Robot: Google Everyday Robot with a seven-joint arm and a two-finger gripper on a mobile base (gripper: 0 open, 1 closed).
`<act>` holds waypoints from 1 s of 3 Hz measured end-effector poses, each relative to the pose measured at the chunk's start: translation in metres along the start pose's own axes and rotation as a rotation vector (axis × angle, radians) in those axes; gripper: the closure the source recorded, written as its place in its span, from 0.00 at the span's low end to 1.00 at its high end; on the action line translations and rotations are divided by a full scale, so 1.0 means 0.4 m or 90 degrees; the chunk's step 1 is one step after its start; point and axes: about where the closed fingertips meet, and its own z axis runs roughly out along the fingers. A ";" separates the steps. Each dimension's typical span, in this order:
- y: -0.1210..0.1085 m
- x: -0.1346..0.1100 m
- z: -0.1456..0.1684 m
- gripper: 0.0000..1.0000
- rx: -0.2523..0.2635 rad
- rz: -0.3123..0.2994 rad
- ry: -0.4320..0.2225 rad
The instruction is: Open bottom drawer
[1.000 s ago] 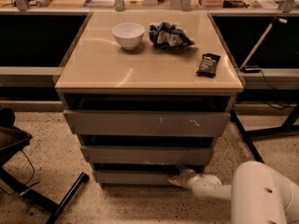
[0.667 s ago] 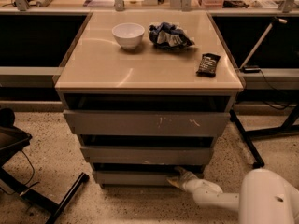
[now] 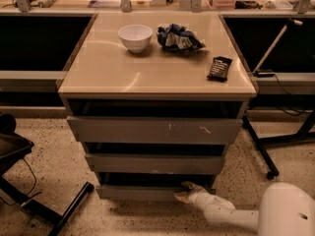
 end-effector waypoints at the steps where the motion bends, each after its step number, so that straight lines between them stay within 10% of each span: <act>1: 0.032 0.002 -0.015 1.00 -0.001 0.017 -0.007; 3: 0.067 -0.002 -0.043 1.00 -0.003 0.033 -0.008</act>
Offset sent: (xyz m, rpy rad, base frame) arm -0.2622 0.1280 -0.0025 0.3485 0.0675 -0.2375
